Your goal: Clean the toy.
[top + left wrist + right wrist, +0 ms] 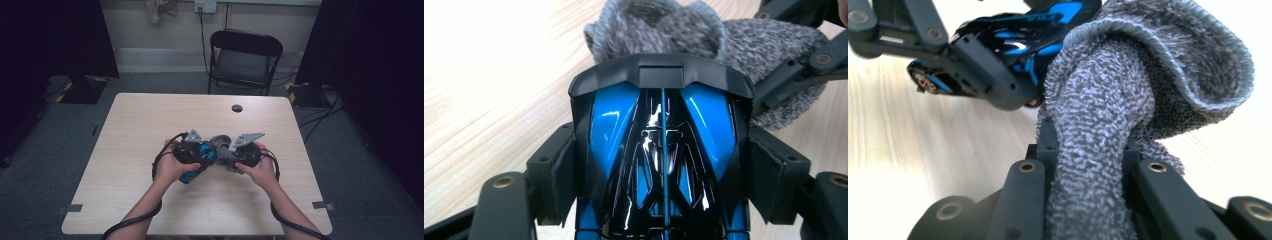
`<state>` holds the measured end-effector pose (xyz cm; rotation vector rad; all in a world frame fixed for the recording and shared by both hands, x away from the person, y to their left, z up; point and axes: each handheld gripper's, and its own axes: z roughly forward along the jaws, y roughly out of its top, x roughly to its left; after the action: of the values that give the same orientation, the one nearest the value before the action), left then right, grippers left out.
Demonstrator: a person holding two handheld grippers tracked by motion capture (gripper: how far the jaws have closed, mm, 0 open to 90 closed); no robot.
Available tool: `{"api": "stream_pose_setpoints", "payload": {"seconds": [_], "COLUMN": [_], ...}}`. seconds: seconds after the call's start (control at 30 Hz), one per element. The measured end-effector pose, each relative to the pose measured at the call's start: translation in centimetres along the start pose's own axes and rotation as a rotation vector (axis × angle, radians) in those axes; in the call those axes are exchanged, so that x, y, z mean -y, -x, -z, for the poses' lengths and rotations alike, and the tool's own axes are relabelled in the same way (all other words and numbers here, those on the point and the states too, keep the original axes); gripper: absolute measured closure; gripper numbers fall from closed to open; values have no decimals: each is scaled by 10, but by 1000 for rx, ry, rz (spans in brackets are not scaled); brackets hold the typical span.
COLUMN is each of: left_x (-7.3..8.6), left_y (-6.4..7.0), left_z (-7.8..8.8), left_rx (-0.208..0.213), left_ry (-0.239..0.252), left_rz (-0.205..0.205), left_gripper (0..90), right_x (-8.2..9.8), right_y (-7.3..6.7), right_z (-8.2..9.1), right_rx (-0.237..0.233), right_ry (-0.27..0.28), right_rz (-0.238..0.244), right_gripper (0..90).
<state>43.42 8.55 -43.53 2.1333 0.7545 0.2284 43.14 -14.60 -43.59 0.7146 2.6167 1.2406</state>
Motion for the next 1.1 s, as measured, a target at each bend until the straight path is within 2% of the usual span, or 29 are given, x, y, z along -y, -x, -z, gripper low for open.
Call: {"api": "stream_pose_setpoints", "payload": {"seconds": [0.1,0.2,0.23,0.3,0.47,0.63,0.77,0.9,0.97,1.1], "left_x": [2,3,5,6,7,8,9,8,8,9], "left_y": [-4,-6,-9,-11,-12,-11,-5,2,8,14], "left_z": [1,2,3,4,8,13,12,8,4,-4], "left_rx": [-7,-20,-23,-22,-29,-25,-14,9,24,36], "left_ry": [1,2,4,0,-4,-4,-5,-13,-23,-37], "left_rz": [17,13,31,35,28,26,13,-1,-10,-16], "left_gripper": [256,256,256,256,256,256,256,256,256,255], "right_x": [6,9,11,12,15,15,13,8,2,-8], "right_y": [0,0,-1,-1,0,11,23,27,26,21], "right_z": [3,5,6,7,11,27,33,28,18,5], "right_rx": [-9,-29,-38,-41,-68,-20,64,96,114,120], "right_ry": [-15,-16,-20,-20,-12,42,32,7,-11,-19], "right_rz": [2,6,13,14,11,-42,-83,-83,-87,-89], "right_gripper": [742,742,742,742,741,741,741,741,741,740]}}
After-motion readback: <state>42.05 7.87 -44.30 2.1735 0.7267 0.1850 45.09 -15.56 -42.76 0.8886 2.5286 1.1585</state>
